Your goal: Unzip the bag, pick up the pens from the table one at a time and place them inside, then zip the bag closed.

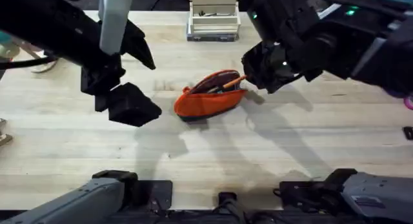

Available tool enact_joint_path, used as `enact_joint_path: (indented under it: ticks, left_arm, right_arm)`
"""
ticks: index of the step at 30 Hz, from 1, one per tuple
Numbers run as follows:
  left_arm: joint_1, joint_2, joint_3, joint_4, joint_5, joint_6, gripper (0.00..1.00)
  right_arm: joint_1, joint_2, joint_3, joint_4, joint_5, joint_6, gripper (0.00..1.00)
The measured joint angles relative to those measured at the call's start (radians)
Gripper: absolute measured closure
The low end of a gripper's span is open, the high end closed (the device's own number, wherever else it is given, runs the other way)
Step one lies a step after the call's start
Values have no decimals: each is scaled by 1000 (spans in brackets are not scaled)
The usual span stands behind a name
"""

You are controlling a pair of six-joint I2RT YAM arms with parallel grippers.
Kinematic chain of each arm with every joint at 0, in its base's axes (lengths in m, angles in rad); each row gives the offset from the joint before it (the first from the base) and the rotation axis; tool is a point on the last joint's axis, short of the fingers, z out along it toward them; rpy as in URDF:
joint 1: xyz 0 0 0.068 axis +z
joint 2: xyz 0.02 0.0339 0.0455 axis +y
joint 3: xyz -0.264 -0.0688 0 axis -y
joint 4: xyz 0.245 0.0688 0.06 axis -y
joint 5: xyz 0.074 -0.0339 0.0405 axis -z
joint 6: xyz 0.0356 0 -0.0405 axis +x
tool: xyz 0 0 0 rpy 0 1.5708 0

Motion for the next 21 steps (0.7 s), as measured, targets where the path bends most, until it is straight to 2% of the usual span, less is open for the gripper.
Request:
enact_joint_path:
  ticks: [9,21]
  left_arm:
    - [0,0,0,0,0,0,6]
    - [0,0,0,0,0,0,6]
  right_arm:
    - [23,78,0,98,-5,51,969]
    - [80,221,0,228,-86,107,969]
